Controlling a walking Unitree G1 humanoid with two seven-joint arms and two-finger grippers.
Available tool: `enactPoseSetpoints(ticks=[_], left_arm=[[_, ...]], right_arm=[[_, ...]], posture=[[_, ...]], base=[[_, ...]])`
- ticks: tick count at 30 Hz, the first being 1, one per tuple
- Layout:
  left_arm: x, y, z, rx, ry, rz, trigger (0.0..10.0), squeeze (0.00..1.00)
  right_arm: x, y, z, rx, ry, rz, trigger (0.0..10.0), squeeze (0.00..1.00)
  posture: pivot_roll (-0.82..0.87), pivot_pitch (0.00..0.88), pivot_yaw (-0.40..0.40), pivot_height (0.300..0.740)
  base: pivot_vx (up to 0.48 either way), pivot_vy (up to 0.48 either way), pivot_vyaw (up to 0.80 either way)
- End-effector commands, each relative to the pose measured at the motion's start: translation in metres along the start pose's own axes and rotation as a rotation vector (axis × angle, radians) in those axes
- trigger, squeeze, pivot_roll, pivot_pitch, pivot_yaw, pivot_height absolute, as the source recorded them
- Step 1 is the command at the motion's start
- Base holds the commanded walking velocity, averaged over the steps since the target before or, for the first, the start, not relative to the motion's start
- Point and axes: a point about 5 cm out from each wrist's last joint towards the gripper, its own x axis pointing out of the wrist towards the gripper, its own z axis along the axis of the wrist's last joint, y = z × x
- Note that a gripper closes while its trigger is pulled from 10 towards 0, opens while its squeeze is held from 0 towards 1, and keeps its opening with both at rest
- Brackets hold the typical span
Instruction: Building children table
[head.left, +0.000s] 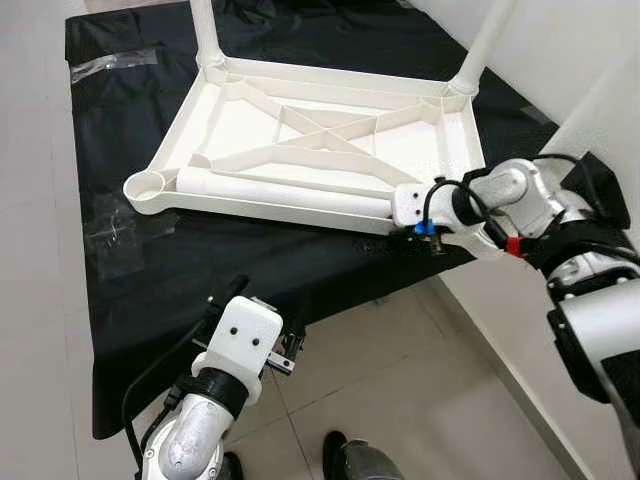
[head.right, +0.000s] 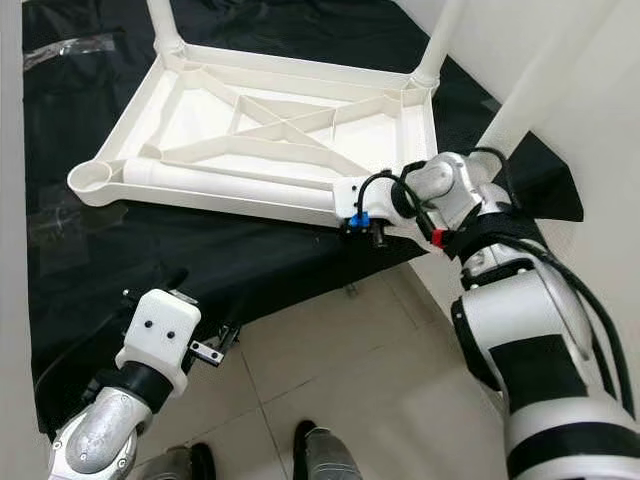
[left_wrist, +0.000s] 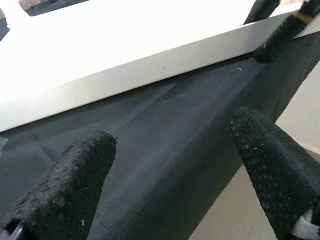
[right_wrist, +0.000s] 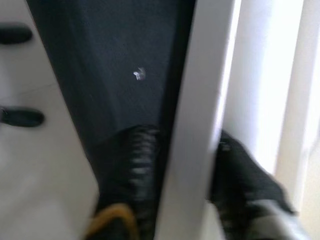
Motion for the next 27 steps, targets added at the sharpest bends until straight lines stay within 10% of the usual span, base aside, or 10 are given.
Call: enactPoseSetpoints(ticks=[1,2,3,13,27], left_arm=[[-0.001,-0.002,-0.005,-0.001,0.019,-0.003,10.0,0.0],[-0.001,-0.002,-0.005,-0.001,0.018,-0.002,10.0,0.0],[-0.001,-0.002,-0.005,-0.002,0.017,-0.001,10.0,0.0],[0.001,-0.003,-0.005,-0.003,0.012,0.0,10.0,0.0],[0.002,-0.005,-0.003,-0.006,-0.005,0.007,10.0,0.0]], right_arm=[[0.002,0.004,-0.003,0.044,-0.023,0.005,10.0,1.0],[-0.003,-0.003,0.004,0.101,-0.103,-0.018,10.0,0.27],[-0.005,-0.007,0.008,0.134,-0.145,-0.011,10.0,0.0],[-0.002,-0.016,0.027,0.202,-0.263,-0.01,10.0,0.0],[0.045,-0.02,0.091,0.296,-0.423,-0.088,10.0,0.0]], posture=[[0.06,0.222,-0.096,0.74],[0.06,0.22,-0.097,0.74],[0.06,0.217,-0.099,0.74],[0.05,0.21,-0.102,0.74],[0.06,0.192,-0.117,0.74]], base=[[0.0,0.0,0.0],[0.0,0.0,0.0],[0.0,0.0,0.0],[0.0,0.0,0.0],[0.0,0.0,0.0]])
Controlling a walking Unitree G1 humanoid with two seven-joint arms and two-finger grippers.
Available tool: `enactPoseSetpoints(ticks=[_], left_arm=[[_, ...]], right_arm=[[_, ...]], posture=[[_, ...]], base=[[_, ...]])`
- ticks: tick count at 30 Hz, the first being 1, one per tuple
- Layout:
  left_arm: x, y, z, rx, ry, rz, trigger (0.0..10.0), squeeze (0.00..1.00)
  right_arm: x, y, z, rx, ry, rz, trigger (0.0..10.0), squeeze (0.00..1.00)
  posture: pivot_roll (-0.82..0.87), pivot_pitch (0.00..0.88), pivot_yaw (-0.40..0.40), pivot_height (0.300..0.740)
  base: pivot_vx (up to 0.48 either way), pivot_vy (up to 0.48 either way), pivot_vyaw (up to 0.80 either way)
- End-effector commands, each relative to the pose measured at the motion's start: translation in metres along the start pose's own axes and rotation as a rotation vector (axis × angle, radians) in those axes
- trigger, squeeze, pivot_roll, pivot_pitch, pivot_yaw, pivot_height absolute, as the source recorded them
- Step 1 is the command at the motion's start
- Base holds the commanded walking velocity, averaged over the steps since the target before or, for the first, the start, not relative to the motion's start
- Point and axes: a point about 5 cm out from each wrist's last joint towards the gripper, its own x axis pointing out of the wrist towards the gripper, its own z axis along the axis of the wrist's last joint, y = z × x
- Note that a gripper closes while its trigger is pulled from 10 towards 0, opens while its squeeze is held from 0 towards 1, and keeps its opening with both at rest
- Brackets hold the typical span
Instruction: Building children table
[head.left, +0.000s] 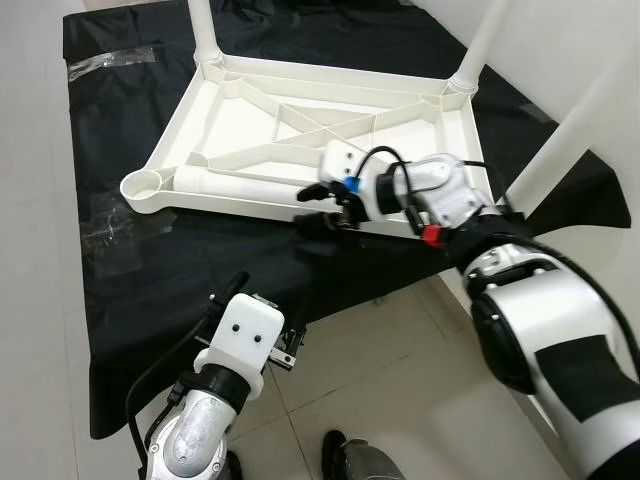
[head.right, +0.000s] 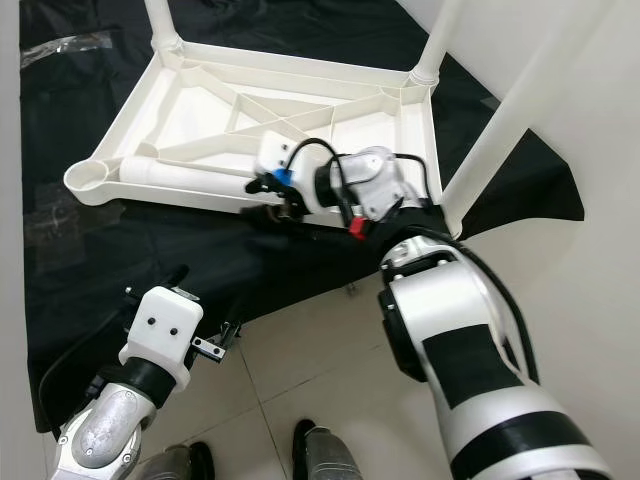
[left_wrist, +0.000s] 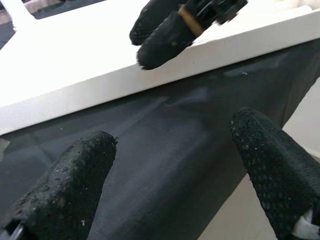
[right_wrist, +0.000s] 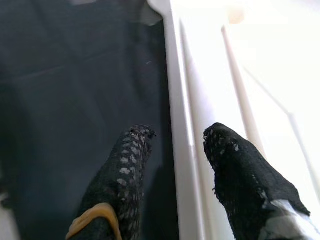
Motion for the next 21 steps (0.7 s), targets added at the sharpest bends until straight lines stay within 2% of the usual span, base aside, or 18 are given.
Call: enactPoseSetpoints(ticks=[1,8,16,21], left_arm=[[-0.001,-0.004,-0.003,-0.006,0.012,-0.006,10.0,0.0],[-0.004,-0.002,-0.002,-0.004,0.014,0.002,10.0,0.0],[-0.008,-0.004,-0.001,-0.009,0.021,-0.001,10.0,0.0],[-0.009,-0.005,-0.001,-0.013,0.024,-0.006,10.0,0.0]], right_arm=[[0.005,-0.001,0.004,0.017,-0.007,-0.039,10.0,0.0],[0.015,0.004,0.005,0.055,-0.011,-0.053,10.0,0.0],[0.019,0.013,-0.013,0.073,0.086,-0.045,10.0,0.0],[0.02,0.015,-0.017,0.073,0.108,-0.036,10.0,0.0]], posture=[[0.06,0.192,-0.123,0.74],[0.07,0.194,-0.13,0.74],[0.07,0.213,-0.129,0.74],[0.06,0.221,-0.132,0.74]], base=[[0.0,0.0,0.0],[0.0,0.0,0.0],[0.0,0.0,0.0],[0.0,0.0,0.0]])
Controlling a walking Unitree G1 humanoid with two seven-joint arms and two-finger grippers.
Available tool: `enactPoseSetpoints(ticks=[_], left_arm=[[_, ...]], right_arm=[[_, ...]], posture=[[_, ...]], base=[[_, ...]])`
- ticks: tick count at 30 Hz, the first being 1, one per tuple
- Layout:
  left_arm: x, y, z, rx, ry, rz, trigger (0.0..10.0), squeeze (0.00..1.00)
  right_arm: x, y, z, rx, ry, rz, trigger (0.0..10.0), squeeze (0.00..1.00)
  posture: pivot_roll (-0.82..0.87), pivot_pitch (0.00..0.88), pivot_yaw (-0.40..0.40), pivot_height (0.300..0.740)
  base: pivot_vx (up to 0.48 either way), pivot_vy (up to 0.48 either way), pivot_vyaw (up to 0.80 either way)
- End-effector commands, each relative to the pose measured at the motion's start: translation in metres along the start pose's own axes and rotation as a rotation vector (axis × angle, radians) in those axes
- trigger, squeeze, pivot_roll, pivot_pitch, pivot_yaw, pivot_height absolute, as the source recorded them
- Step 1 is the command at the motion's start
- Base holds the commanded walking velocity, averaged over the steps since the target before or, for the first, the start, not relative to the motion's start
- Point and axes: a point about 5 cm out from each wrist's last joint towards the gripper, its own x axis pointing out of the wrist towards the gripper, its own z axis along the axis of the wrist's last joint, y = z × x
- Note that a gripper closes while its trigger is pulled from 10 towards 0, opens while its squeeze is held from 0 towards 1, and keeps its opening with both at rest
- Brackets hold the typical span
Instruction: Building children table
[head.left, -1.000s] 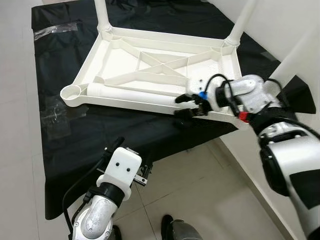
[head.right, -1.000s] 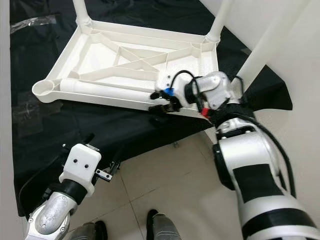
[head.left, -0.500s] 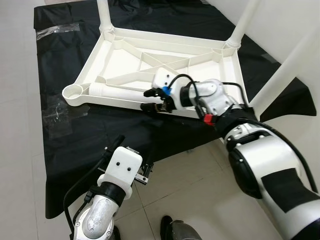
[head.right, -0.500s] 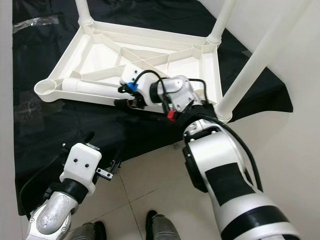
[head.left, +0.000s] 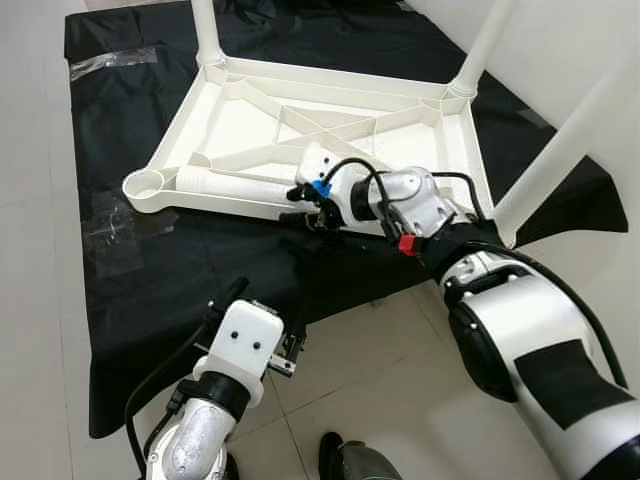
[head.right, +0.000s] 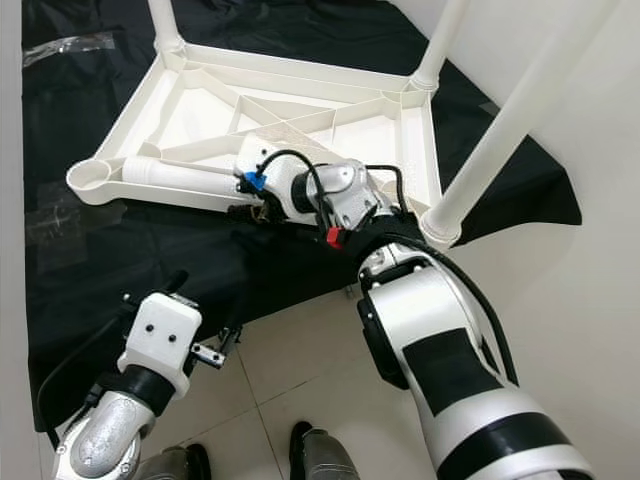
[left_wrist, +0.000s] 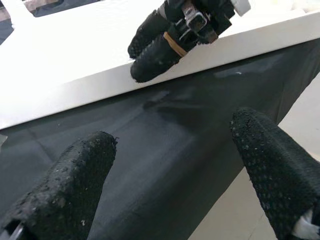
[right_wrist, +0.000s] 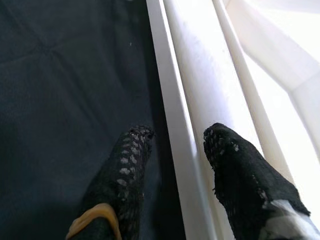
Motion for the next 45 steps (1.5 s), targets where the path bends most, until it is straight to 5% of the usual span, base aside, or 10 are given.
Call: enactPoseSetpoints(ticks=[1,6,14,15,17,18,34,40,45], left_arm=[[-0.003,-0.003,-0.001,-0.002,0.016,-0.006,10.0,0.0],[-0.004,-0.004,-0.001,-0.007,0.021,-0.006,10.0,0.0],[-0.004,-0.004,0.0,-0.008,0.021,-0.002,10.0,0.0],[-0.004,-0.004,-0.001,-0.006,0.023,0.0,10.0,0.0],[-0.005,-0.004,-0.001,-0.004,0.024,0.001,10.0,0.0],[-0.005,-0.003,-0.001,-0.004,0.025,0.003,10.0,0.0],[-0.004,-0.001,-0.001,0.001,0.026,0.014,10.0,0.0],[-0.003,0.001,-0.001,0.008,0.025,0.02,10.0,0.0],[-0.002,0.001,-0.001,0.008,0.023,0.019,10.0,0.0]], right_arm=[[0.004,0.008,-0.011,0.024,0.045,0.031,10.0,0.0],[0.01,0.022,-0.026,-0.009,0.167,0.13,10.0,0.0],[0.013,0.028,-0.028,-0.044,0.22,0.194,10.0,0.0],[0.014,0.029,-0.027,-0.059,0.227,0.205,9.0,0.0],[0.015,0.03,-0.027,-0.066,0.231,0.209,9.0,0.0],[0.015,0.031,-0.026,-0.07,0.226,0.226,0.0,0.0],[0.004,0.03,-0.016,-0.195,0.089,0.355,0.0,0.0],[-0.013,0.034,-0.023,-0.427,0.116,0.505,0.0,0.0],[-0.019,0.027,-0.021,-0.525,0.149,0.484,0.0,0.0]], posture=[[0.07,0.23,-0.135,0.74],[0.06,0.237,-0.135,0.74],[0.06,0.245,-0.142,0.74],[0.06,0.245,-0.142,0.74],[0.06,0.245,-0.142,0.74],[0.06,0.249,-0.147,0.74],[0.06,0.248,-0.146,0.74],[0.05,0.248,-0.143,0.74],[0.05,0.247,-0.141,0.74]], base=[[0.0,0.0,0.0],[0.0,0.0,0.0],[0.0,0.0,0.0],[0.0,0.0,0.0],[0.0,0.0,0.0],[0.0,0.0,0.0],[0.0,0.0,0.0],[0.0,0.0,0.0],[0.0,0.0,0.0]])
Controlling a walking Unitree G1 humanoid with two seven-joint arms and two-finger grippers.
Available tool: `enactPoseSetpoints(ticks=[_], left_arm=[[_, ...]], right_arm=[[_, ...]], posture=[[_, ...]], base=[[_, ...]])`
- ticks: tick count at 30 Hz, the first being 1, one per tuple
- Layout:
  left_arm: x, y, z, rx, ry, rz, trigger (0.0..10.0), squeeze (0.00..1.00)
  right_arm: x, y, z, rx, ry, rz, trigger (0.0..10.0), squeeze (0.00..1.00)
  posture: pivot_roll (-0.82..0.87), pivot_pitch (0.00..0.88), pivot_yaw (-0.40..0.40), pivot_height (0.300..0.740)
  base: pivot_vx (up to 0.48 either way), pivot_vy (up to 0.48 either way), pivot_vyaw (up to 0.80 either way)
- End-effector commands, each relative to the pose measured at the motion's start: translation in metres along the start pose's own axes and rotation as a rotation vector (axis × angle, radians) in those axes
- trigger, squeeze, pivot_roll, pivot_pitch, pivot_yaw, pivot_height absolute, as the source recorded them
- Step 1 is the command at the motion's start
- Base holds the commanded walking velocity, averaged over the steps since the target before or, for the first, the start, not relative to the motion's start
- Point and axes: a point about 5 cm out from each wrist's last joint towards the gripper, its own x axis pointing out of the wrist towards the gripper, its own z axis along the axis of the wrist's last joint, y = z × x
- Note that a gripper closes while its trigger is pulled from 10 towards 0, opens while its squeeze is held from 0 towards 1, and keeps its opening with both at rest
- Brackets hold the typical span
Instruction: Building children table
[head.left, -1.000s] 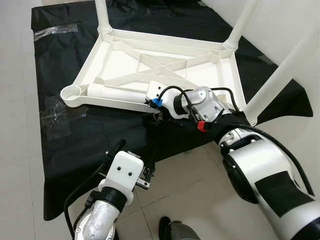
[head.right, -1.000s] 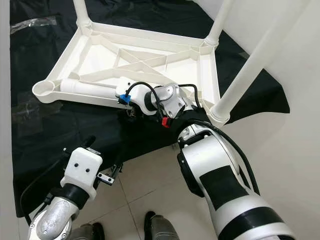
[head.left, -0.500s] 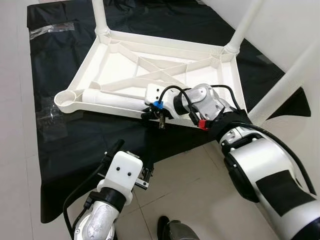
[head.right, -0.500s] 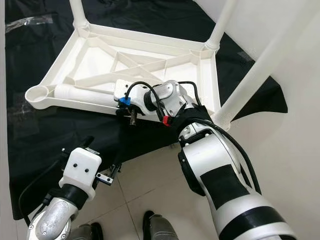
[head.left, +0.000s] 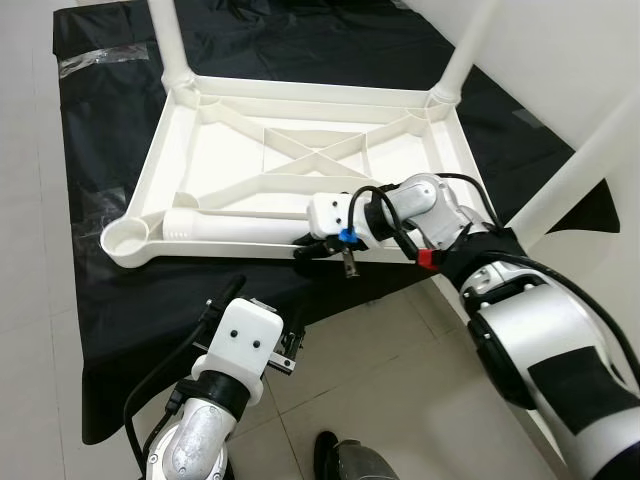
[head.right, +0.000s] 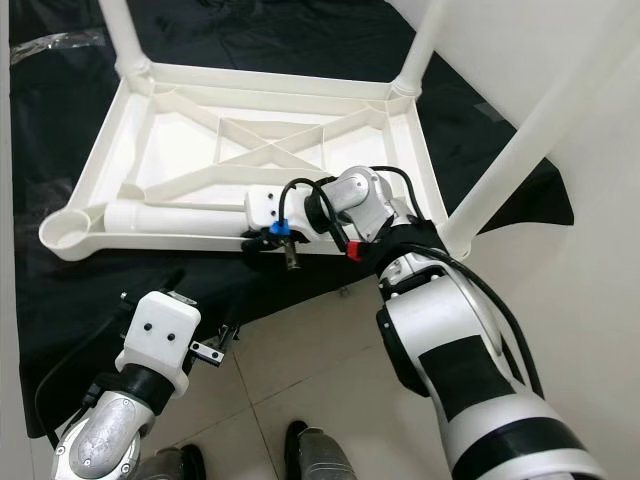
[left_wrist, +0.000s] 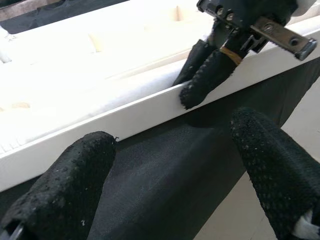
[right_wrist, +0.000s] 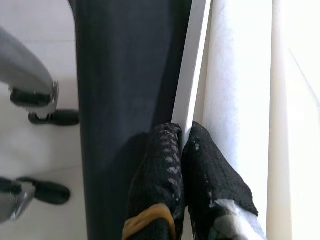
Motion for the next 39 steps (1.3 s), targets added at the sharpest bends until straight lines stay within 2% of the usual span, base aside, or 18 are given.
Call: enactPoseSetpoints(ticks=[1,3,8,10,15,18,19,20,21,23,24,25,26,31,34,35,37,39], left_arm=[[-0.001,-0.001,-0.003,-0.001,0.021,-0.003,10.0,0.0],[-0.001,-0.001,-0.003,-0.001,0.022,-0.002,10.0,0.0],[-0.001,0.0,-0.003,0.001,0.022,-0.002,10.0,0.0],[-0.002,0.0,-0.004,0.003,0.024,0.0,10.0,0.0],[-0.002,0.0,-0.005,0.003,0.026,0.001,10.0,0.0],[-0.002,-0.001,-0.005,0.003,0.026,-0.001,10.0,0.0],[-0.001,-0.002,-0.005,0.002,0.025,-0.001,10.0,0.0],[-0.001,-0.002,-0.005,0.002,0.025,-0.001,10.0,0.0],[0.0,-0.001,-0.005,0.003,0.023,0.0,10.0,0.0],[0.0,-0.001,-0.005,0.003,0.022,0.0,10.0,0.0],[0.0,-0.001,-0.005,0.005,0.022,0.0,10.0,0.0],[0.0,-0.001,-0.005,0.005,0.022,0.0,10.0,0.0],[0.0,0.0,-0.006,0.006,0.022,0.001,10.0,0.0],[0.001,0.0,-0.007,0.01,0.019,-0.001,10.0,0.0],[0.002,0.0,-0.007,0.012,0.016,-0.003,10.0,0.0],[0.003,0.0,-0.007,0.011,0.014,-0.005,10.0,0.0],[0.003,0.0,-0.006,0.013,0.012,-0.01,10.0,0.0],[0.005,0.0,-0.006,0.004,0.012,-0.033,10.0,0.0]], right_arm=[[0.007,0.011,-0.003,-0.105,0.09,0.129,0.0,0.0],[0.003,0.007,-0.003,-0.191,0.143,0.115,0.0,0.0],[-0.001,0.006,-0.002,-0.22,0.158,0.121,0.0,0.0],[-0.009,0.008,-0.006,-0.255,0.185,0.165,0.0,0.0],[-0.014,0.011,-0.009,-0.272,0.199,0.213,0.0,0.0],[-0.015,0.011,-0.008,-0.241,0.163,0.21,0.0,0.0],[-0.013,0.01,-0.006,-0.261,0.159,0.184,1.9,0.0],[-0.013,0.01,-0.006,-0.261,0.159,0.184,1.9,0.0],[-0.012,0.007,-0.003,-0.248,0.128,0.159,10.0,0.0],[-0.011,0.007,-0.002,-0.24,0.117,0.154,10.0,0.0],[-0.011,0.005,0.0,-0.229,0.097,0.136,10.0,0.21],[-0.011,0.005,0.0,-0.229,0.097,0.136,10.0,0.21],[-0.01,0.003,0.002,-0.229,0.081,0.115,10.0,1.0],[-0.024,-0.013,0.012,-0.169,-0.01,-0.009,10.0,1.0],[-0.032,-0.017,0.013,-0.144,-0.025,-0.037,10.0,1.0],[-0.038,-0.019,0.012,-0.11,-0.035,-0.036,10.0,0.0],[-0.045,-0.021,0.013,-0.07,-0.064,-0.038,10.0,0.0],[-0.063,-0.028,0.016,0.038,-0.173,-0.063,10.0,0.0]], posture=[[0.05,0.247,-0.141,0.74],[0.05,0.246,-0.142,0.74],[0.05,0.246,-0.14,0.74],[0.05,0.243,-0.143,0.74],[0.05,0.238,-0.143,0.74],[0.05,0.232,-0.144,0.74],[0.05,0.227,-0.139,0.74],[0.05,0.227,-0.139,0.74],[0.05,0.221,-0.142,0.74],[0.05,0.221,-0.142,0.74],[0.06,0.22,-0.141,0.74],[0.06,0.22,-0.141,0.74],[0.06,0.213,-0.14,0.74],[0.06,0.192,-0.136,0.74],[0.06,0.183,-0.135,0.74],[0.06,0.181,-0.134,0.74],[0.07,0.174,-0.131,0.74],[0.07,0.163,-0.123,0.74]], base=[[0.0,0.0,0.0],[0.0,0.0,0.0],[0.0,0.0,0.0],[0.0,0.0,0.0],[0.0,0.0,0.0],[0.0,0.0,0.0],[0.0,0.0,0.0],[0.0,0.0,0.0],[0.0,0.0,0.0],[0.0,0.0,0.0],[0.0,0.0,0.0],[0.0,0.0,0.0],[0.0,0.0,0.0],[0.0,0.0,0.0],[0.0,0.0,0.0],[0.0,0.0,0.0],[0.0,0.0,0.0],[0.0,0.0,0.0]])
